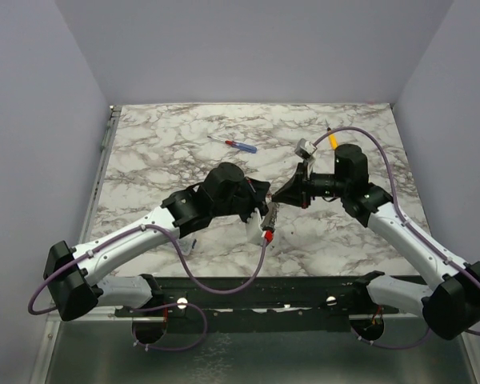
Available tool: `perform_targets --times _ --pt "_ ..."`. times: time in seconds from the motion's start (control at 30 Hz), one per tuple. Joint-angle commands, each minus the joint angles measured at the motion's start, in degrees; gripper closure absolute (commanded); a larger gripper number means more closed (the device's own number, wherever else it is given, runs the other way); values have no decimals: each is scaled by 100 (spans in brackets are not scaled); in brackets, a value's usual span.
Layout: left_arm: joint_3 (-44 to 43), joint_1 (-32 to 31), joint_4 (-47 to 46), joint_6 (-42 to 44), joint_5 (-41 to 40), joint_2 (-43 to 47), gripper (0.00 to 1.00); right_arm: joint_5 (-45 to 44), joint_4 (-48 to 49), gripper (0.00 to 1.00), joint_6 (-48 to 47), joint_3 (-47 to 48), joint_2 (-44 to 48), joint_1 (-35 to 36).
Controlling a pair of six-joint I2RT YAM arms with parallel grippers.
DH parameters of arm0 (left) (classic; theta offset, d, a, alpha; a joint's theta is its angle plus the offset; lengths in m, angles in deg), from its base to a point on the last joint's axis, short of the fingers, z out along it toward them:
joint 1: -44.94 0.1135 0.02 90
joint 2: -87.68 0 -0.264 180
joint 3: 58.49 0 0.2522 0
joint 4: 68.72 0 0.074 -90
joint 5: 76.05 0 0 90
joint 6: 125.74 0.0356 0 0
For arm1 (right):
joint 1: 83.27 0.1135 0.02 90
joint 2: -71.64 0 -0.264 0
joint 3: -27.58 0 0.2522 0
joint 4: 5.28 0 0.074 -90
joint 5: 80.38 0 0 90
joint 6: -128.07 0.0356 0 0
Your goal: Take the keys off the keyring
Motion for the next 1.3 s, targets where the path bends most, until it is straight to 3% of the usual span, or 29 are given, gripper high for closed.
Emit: perform_targets --times 0.0,0.13,0.37,0.5,0.8,1.27 --pt "-558 -99 -94 -172 293 4 100 -149 -707 99 -690 109 -261 -112" --pt "-829 -107 229 -482 277 -118 100 236 -573 99 -797 145 -266 -116" --pt "-1203 -107 1185 -687 163 -229 100 176 -913 45 -1142 505 -294 -324" --pt "-1482 -109 1592 -947 157 -365 100 370 -1111 29 -1252 645 -235 -582" --pt "-2096 -142 2268 -1712 122 -690 100 653 -1837 28 -1681 1101 -107 -1072" --pt "-3699 -265 3131 -4213 -4 -1572 100 819 -2546 34 -1877 1440 347 -1183"
